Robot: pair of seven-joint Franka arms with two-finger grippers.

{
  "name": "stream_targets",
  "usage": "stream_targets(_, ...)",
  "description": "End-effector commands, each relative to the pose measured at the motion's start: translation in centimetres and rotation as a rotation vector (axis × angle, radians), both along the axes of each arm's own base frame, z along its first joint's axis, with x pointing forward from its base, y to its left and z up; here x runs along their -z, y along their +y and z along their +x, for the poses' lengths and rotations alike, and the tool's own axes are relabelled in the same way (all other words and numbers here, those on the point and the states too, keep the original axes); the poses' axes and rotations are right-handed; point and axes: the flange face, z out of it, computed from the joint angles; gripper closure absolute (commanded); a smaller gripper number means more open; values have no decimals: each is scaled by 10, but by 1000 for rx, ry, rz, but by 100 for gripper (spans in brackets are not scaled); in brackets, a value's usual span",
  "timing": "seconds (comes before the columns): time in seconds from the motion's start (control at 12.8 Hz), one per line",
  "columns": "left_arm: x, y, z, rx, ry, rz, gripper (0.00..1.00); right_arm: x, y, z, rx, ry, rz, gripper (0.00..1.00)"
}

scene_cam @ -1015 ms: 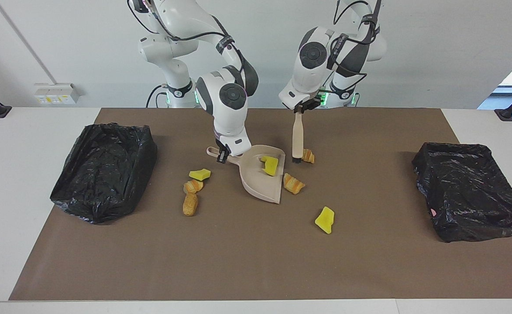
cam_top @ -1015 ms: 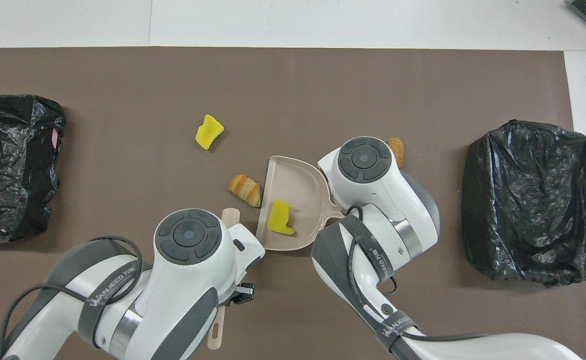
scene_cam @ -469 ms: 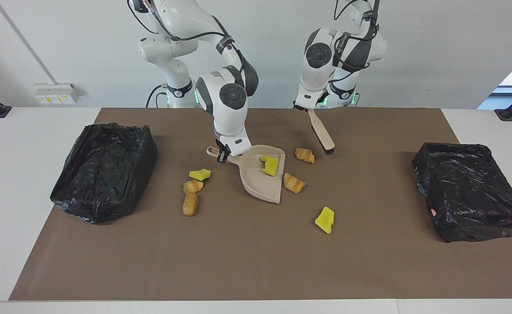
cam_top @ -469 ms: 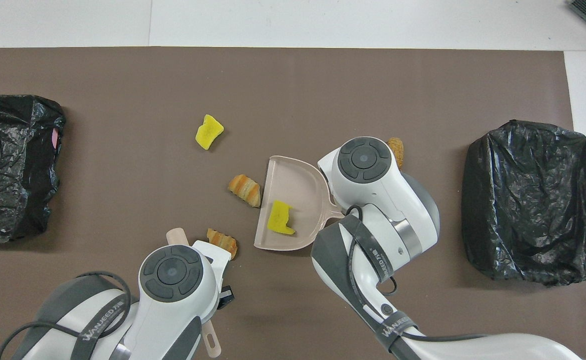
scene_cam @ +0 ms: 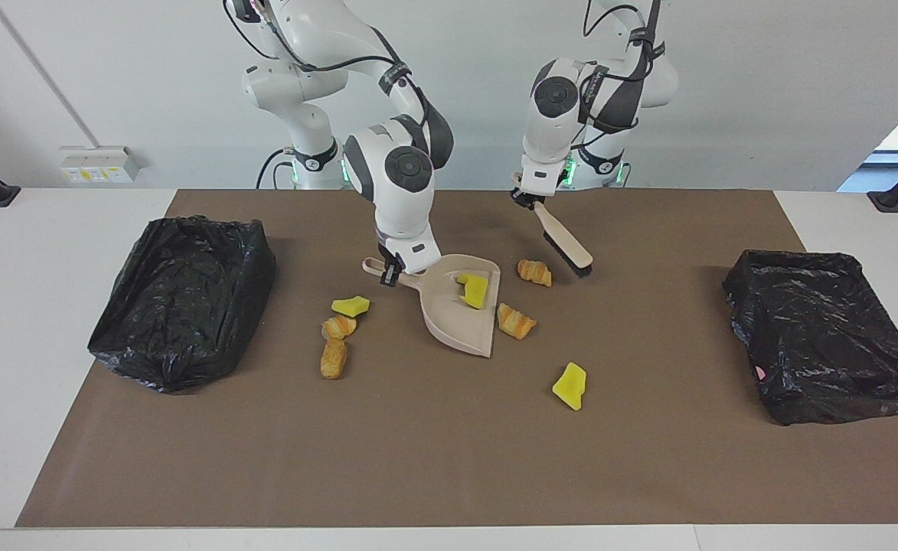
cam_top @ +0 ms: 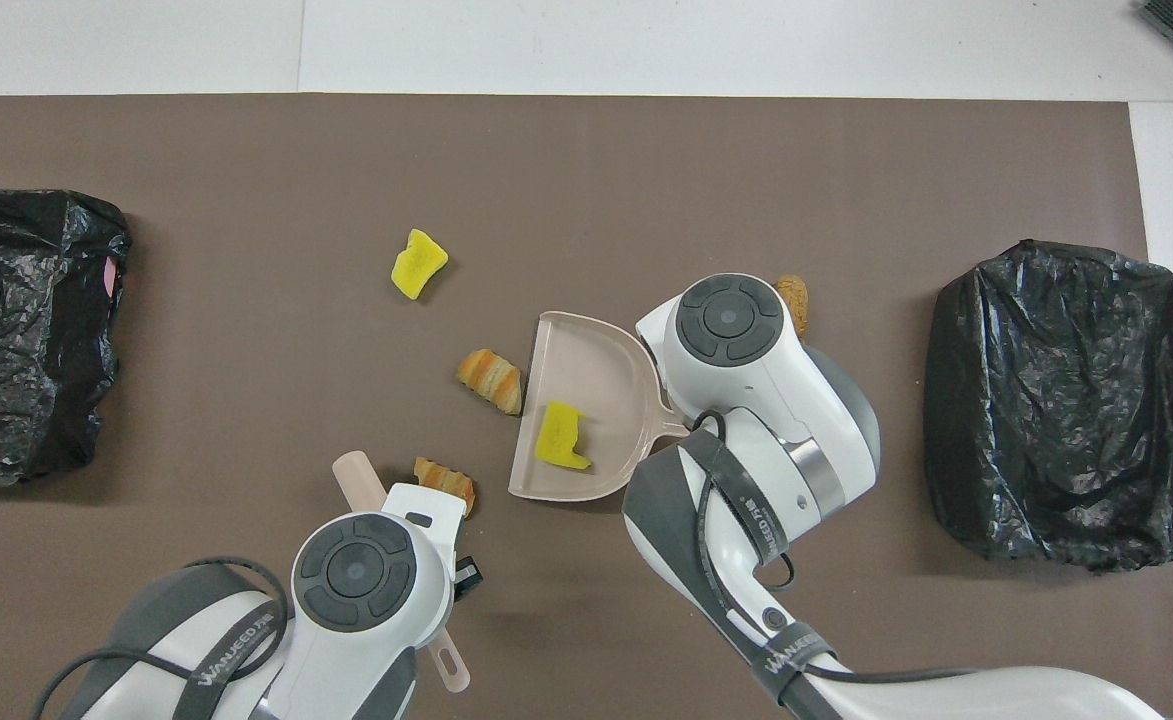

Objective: Sweep and dump trash in bin
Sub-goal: 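Sweep the remaining pieces toward the dustpan with the left gripper's brush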

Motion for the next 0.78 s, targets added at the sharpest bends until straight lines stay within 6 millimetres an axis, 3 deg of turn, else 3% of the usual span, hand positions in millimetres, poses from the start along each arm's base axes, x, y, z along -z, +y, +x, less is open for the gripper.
stream_targets(0.0, 19, -8, -7, -35, 26, -49, 100, 0, 0, -1, -2, -17, -9, 100)
stream_targets(0.31, 46, -15, 35, -139, 37, -176, 100, 0, 0, -1, 5, -16, -9, 100)
stream_targets(0.7, 37, -15, 86, -117, -22, -273, 100, 0, 0, -1, 11, -17, -10, 100)
